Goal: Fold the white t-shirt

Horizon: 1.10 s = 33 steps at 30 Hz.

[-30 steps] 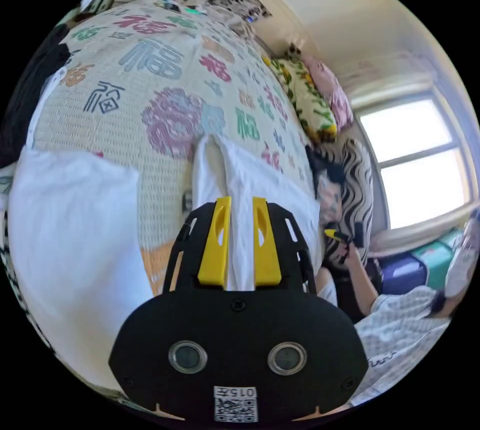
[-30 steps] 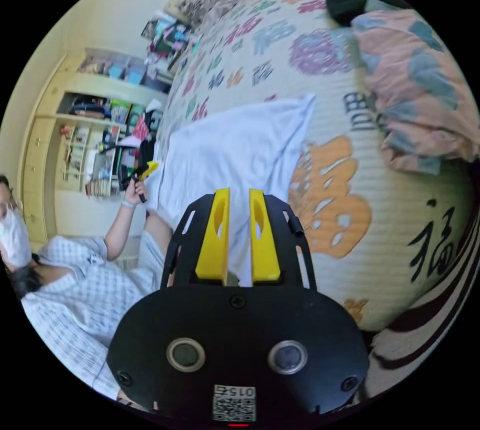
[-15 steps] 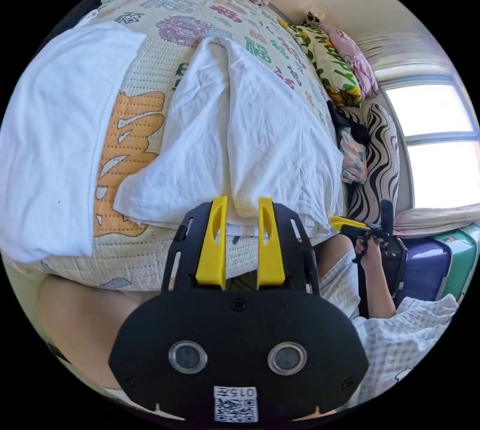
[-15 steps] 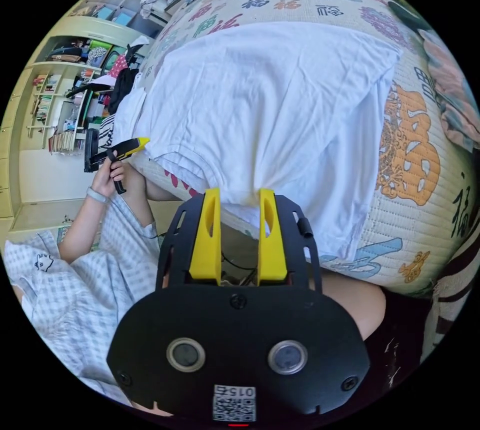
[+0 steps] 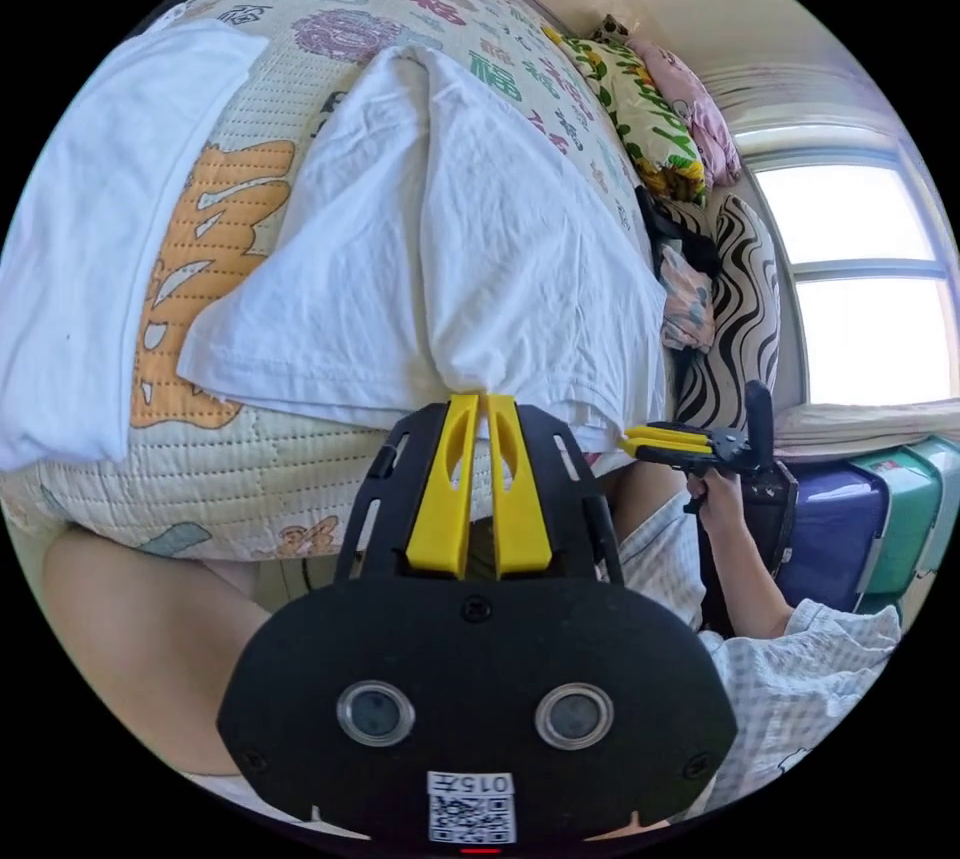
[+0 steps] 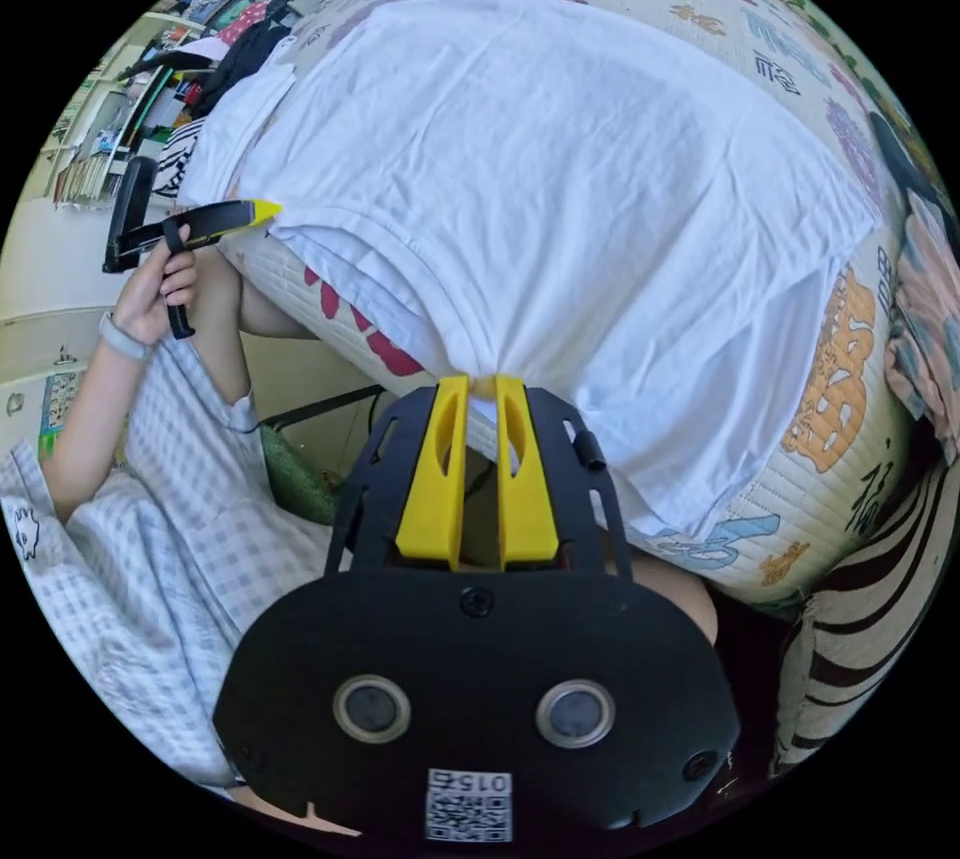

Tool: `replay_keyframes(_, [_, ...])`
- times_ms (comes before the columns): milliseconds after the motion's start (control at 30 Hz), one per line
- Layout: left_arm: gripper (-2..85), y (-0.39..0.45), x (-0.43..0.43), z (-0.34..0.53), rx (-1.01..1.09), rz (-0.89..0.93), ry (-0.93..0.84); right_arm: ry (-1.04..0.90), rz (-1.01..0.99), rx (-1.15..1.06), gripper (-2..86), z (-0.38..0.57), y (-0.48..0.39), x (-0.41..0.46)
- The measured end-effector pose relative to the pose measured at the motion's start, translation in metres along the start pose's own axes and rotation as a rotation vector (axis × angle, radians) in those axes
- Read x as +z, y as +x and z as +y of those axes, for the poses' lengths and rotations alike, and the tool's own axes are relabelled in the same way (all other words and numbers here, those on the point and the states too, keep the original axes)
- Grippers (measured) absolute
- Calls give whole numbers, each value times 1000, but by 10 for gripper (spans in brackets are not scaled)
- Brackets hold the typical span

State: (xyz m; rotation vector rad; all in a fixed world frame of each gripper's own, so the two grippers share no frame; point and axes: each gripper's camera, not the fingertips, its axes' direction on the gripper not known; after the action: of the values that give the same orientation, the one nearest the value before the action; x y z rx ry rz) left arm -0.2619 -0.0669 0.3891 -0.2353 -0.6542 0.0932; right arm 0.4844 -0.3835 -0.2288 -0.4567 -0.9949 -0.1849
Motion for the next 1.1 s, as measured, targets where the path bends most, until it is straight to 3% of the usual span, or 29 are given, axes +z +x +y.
replay_keyframes(167, [1,-2,-8,24,1,-19,60,31,-5,-1,29,-20,-15,7])
replay_keyframes(333, [29,-15,-2,43,-44,-3,83,-14,-90,12,56,-51,-28,27])
replay_keyframes(400, [47,-15,-18,61,-59,-4,182,11,-124,26,64,-60,-32,21])
replay_keyframes(567, [81,-26,-65,108,-201,-270,533,133,-112,-8,69,-103,-58,-13])
replay_keyframes(733, [98,-41,-50,107,-236,-346,538,166,-117,-152,73,-207,-109,-36])
replay_keyframes(867, [61,-47,-32,105,-216,-412,493,127,-98,-247,77,-287,-148,-33])
replay_keyframes(967, [10,-61,-33,118,-222,-211,476,98,-41,-287,85,-355,-179,-24])
replay_keyframes(1100, [0,-75,-40,136,-267,-108,516,18,12,-266,95,-450,-209,4])
